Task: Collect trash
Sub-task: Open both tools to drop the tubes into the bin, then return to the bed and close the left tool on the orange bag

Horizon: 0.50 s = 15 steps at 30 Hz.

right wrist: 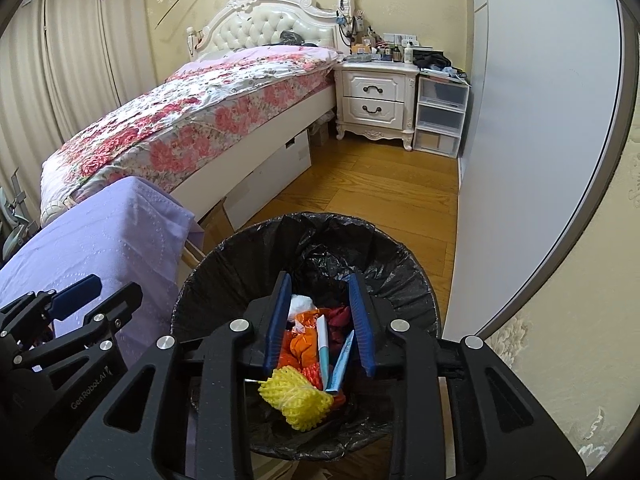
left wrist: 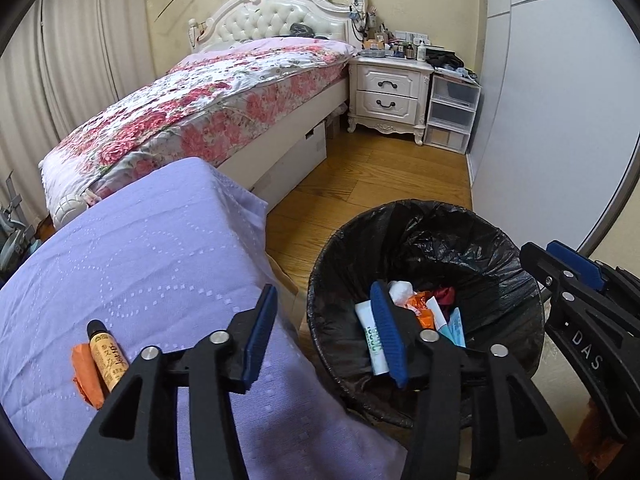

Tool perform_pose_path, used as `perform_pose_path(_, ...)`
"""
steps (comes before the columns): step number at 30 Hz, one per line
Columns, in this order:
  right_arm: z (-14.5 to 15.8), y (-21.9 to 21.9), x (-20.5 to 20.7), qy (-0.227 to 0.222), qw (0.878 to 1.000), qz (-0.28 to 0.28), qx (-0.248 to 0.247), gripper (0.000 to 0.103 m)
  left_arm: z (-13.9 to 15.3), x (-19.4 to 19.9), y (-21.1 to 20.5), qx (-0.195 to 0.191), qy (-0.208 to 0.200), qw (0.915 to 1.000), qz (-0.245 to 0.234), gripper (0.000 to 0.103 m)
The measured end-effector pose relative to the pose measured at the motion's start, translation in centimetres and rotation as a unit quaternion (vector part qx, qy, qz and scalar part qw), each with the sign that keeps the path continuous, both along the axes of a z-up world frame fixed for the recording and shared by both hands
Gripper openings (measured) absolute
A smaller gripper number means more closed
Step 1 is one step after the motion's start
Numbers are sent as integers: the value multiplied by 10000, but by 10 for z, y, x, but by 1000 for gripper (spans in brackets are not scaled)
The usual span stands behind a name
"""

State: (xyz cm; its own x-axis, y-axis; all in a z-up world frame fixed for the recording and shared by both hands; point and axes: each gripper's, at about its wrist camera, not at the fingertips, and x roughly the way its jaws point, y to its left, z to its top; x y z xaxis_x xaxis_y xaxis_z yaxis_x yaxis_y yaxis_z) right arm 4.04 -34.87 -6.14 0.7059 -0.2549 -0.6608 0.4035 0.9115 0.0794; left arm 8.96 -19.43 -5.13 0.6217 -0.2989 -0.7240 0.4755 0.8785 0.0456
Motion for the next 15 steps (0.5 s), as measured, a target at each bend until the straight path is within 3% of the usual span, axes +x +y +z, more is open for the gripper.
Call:
perform_pose_path(5, 2, 5, -1, 3, 10000, 59, -28, 32, 6, -2, 15, -44, -45, 9998, 196, 59)
perform_pose_path(8, 3, 11, -1, -1, 9999, 110, -41, 39, 9, -2, 26, -77, -57, 9994, 342, 61)
perform_pose_path(15, 7, 37, 1, 1, 9992, 386, -74, 39, 13, -3, 58, -134, -51, 9975, 695, 61)
